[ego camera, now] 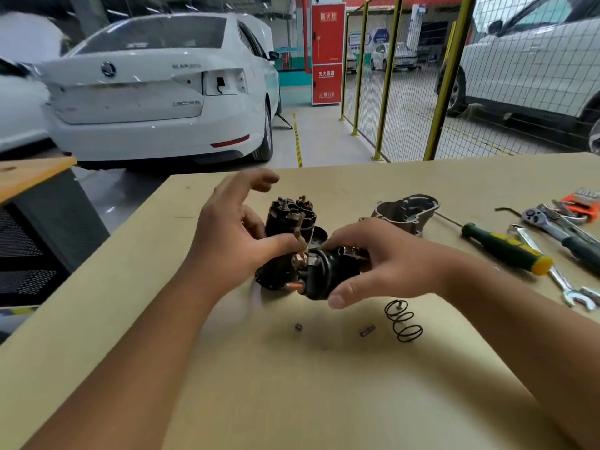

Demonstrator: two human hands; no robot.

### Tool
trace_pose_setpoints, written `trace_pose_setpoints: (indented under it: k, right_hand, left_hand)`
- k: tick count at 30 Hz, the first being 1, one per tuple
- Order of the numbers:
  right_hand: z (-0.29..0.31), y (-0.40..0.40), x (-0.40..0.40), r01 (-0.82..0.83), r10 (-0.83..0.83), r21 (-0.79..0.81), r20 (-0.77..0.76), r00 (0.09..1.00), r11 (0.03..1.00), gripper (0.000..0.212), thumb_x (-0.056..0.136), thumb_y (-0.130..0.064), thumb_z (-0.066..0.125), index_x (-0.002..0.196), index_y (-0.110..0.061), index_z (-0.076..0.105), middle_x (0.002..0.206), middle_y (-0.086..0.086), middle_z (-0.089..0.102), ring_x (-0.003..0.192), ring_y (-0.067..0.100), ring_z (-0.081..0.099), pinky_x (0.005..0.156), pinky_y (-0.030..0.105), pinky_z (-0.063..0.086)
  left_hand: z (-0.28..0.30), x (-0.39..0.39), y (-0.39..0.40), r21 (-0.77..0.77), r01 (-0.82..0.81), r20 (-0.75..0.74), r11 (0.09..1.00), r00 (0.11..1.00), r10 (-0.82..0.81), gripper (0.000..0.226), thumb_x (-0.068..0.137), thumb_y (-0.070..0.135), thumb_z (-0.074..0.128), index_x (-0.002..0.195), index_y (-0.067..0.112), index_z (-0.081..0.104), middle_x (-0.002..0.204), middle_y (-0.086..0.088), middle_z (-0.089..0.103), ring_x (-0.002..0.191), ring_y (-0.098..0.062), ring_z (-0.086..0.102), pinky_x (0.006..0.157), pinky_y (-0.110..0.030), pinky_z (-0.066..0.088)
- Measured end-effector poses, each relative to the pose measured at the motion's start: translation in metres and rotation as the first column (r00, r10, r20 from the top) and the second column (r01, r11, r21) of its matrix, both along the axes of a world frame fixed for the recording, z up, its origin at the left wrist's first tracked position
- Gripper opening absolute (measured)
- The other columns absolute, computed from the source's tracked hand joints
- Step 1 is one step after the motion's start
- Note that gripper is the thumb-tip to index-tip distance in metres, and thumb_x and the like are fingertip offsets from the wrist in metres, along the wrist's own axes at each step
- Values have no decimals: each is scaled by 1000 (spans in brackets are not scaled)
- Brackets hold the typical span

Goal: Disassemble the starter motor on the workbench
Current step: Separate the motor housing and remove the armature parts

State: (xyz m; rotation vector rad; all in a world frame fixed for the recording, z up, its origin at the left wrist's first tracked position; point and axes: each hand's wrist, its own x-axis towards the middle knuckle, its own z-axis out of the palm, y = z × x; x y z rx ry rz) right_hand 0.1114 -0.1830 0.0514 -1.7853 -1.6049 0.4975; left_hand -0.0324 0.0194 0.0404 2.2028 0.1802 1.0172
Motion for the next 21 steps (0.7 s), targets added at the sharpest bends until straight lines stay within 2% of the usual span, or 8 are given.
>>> trace_pose_setpoints:
  k: [2, 4, 8, 12, 15, 17, 19, 21]
  right_hand:
    - [-4, 0, 1, -3, 6, 35, -80, 997, 999, 37, 75, -37, 84, 105, -19, 74, 89, 1, 73, 79, 14, 69, 65, 26, 52]
    - [-7, 0, 2, -6, 15, 60, -145, 989, 998, 35, 77, -36, 83, 106, -19, 74, 87, -3, 73, 77, 10, 68, 65, 21, 50]
    - [-13, 0, 0, -17, 35, 82, -224, 974, 996, 30, 79, -29, 83, 106, -18, 75, 86, -8, 74, 79, 5, 68, 68, 15, 49]
    - [-19, 0, -2, 37, -16, 107, -195, 981, 994, 36, 78, -32, 84, 109, -17, 74, 99, 1, 76, 96, 15, 71, 83, 35, 58]
    - [-24, 3, -6, 97, -78, 129, -147, 986, 987, 39, 78, -37, 85, 111, -19, 74, 101, -3, 75, 101, 12, 69, 89, 44, 55]
    - [-27, 6, -10, 120, -106, 151, -96, 990, 981, 40, 77, -42, 84, 108, -18, 74, 97, -3, 75, 97, 13, 69, 84, 44, 55]
    - [-29, 8, -11, 129, -127, 184, -26, 992, 974, 41, 75, -49, 83, 97, -16, 74, 83, 0, 72, 82, 18, 67, 71, 45, 52]
    - [-32, 11, -12, 129, -143, 202, 55, 988, 971, 47, 72, -58, 82, 80, -14, 67, 68, 4, 58, 65, 15, 52, 60, 46, 44]
  left_hand:
    - [9, -5, -1, -31, 64, 117, 998, 991, -60, 45, 73, 18, 92, 102, 32, 62, 94, -6, 67, 61, -15, 64, 56, -33, 55]
    - [14, -11, -1, 5, 239, 124, 971, 963, -238, 19, 82, 3, 75, 92, 17, 69, 78, -4, 68, 62, -18, 67, 56, -36, 56]
    - [14, -14, -6, 120, 380, -64, 917, 925, -375, 27, 86, -5, 64, 101, 11, 79, 89, 0, 77, 80, -18, 74, 71, -29, 59]
    - [16, -15, -5, 187, 408, -103, 894, 913, -395, 29, 83, -6, 67, 102, 13, 79, 95, 1, 77, 89, -15, 75, 77, -24, 58]
    - [17, -16, -4, 228, 385, -125, 894, 923, -365, 20, 82, 6, 75, 99, 17, 79, 94, 8, 76, 87, -16, 75, 74, -26, 59]
    - [16, -15, -4, 244, 342, -123, 907, 939, -321, 15, 81, 11, 77, 95, 15, 81, 91, 8, 76, 85, -16, 74, 73, -30, 60]
    - [16, -13, -5, 263, 302, -125, 916, 952, -278, 11, 82, 14, 76, 91, 11, 81, 89, 7, 76, 83, -16, 74, 71, -34, 60]
    - [17, -12, -8, 289, 284, -134, 914, 958, -255, 8, 82, 15, 76, 88, 12, 81, 86, 7, 75, 80, -14, 73, 70, -33, 58]
